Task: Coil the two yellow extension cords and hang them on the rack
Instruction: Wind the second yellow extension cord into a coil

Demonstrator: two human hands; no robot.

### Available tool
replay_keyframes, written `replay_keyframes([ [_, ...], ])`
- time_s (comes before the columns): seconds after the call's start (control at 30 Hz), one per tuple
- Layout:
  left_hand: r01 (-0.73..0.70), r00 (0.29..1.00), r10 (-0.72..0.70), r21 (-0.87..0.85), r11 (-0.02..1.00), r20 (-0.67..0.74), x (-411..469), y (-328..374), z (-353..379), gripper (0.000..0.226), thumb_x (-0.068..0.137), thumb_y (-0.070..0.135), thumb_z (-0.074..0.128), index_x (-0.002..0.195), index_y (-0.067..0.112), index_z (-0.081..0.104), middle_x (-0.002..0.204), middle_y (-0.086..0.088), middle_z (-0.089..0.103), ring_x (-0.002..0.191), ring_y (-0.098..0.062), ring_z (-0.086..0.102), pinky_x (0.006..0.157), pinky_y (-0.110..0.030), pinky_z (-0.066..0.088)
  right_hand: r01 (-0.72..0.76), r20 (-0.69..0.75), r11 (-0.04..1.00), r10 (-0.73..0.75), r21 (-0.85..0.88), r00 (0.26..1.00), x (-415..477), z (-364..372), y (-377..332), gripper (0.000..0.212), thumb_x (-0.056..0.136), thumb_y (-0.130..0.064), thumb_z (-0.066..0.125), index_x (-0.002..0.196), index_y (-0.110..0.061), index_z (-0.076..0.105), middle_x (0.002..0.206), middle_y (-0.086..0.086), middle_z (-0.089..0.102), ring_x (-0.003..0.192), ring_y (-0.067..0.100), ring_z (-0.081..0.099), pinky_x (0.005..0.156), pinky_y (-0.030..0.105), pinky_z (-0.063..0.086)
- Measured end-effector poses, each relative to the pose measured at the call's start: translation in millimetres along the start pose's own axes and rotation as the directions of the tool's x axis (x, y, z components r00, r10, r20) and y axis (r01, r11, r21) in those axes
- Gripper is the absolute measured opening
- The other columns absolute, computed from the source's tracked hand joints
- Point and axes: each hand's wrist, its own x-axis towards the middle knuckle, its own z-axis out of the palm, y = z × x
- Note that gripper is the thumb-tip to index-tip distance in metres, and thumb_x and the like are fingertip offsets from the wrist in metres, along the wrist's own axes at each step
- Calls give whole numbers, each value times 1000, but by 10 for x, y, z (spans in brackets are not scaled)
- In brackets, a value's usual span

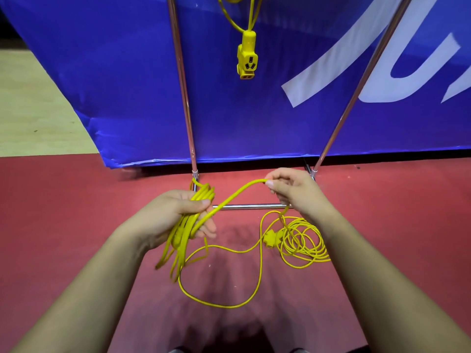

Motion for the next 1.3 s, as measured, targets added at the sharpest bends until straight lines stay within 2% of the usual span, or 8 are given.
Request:
replay_keyframes([
  [0.17, 51, 998, -46, -105, 993, 47, -29, -1, 114, 20, 80, 13, 56, 83, -6, 61, 79, -36, 67, 66, -39, 71, 52, -31, 56, 197, 193, 913, -134, -358, 972, -127, 196, -471, 8, 88, -6, 65, 83, -6, 71, 61, -6, 57, 52, -1, 48, 53, 10, 34],
  [0.3, 24, 998, -17, -116, 993, 65, -8, -23, 176, 20, 82, 14, 54, 84, -6, 59, 60, -23, 63, 49, -31, 63, 46, -30, 51, 322, 338, 823, -170, -468, 926, -203, 504, -647, 9, 87, -12, 66, 80, -10, 72, 61, -7, 58, 57, 2, 47, 56, 15, 36],
  [0.47, -76, 996, 85, -244, 967, 29, 25, -16, 97, 14, 90, 17, 49, 82, 6, 49, 47, 3, 34, 35, -10, 30, 42, -21, 28, 38, 360, 997, -12, -64, 933, -183, 439, -462, 10, 90, -11, 65, 90, -1, 65, 59, 4, 54, 49, 9, 50, 51, 21, 42],
  [0.6, -121, 993, 112, -313, 942, -47, 53, -30, 87, 13, 89, 16, 49, 78, 9, 47, 48, 3, 33, 36, -10, 31, 41, -22, 32, -73, 478, 996, 90, -55, 874, -163, 322, -65, 8, 92, -4, 60, 100, 0, 61, 83, 16, 67, 74, 13, 63, 76, 23, 47],
  [0.8, 9, 998, -14, -82, 997, -67, 7, -12, 33, 16, 87, 14, 53, 80, 0, 56, 55, -14, 55, 43, -25, 56, 44, -27, 48, -47, 115, 984, 27, 170, 993, -107, 207, -34, 9, 90, -2, 62, 84, -8, 64, 59, 7, 55, 45, 11, 37, 44, 19, 32],
  [0.97, 80, 996, -83, -126, 989, -22, -27, -29, 113, 17, 90, 9, 50, 91, -5, 59, 73, -31, 67, 58, -36, 69, 51, -33, 57, 121, 197, 986, -96, -116, 976, -170, 273, -325, 14, 91, -8, 64, 79, -12, 69, 54, -2, 51, 48, 6, 39, 49, 19, 32],
  [1.13, 31, 999, -29, -137, 990, 15, 3, -48, 172, 21, 82, 16, 57, 84, -5, 61, 59, -18, 56, 44, -26, 55, 45, -27, 47, 211, 306, 951, -136, -228, 942, -256, 601, -487, 16, 89, -15, 67, 78, -3, 70, 53, -9, 47, 50, 3, 39, 51, 22, 33],
  [1.3, -60, 998, 54, -197, 979, -36, 5, -8, 78, 14, 86, 17, 52, 85, 3, 49, 50, -2, 36, 36, -14, 34, 44, -24, 29, 97, 482, 928, 95, -359, 871, -189, 378, -157, 31, 87, -34, 67, 83, -4, 62, 66, 4, 54, 63, 16, 48, 61, 32, 39],
])
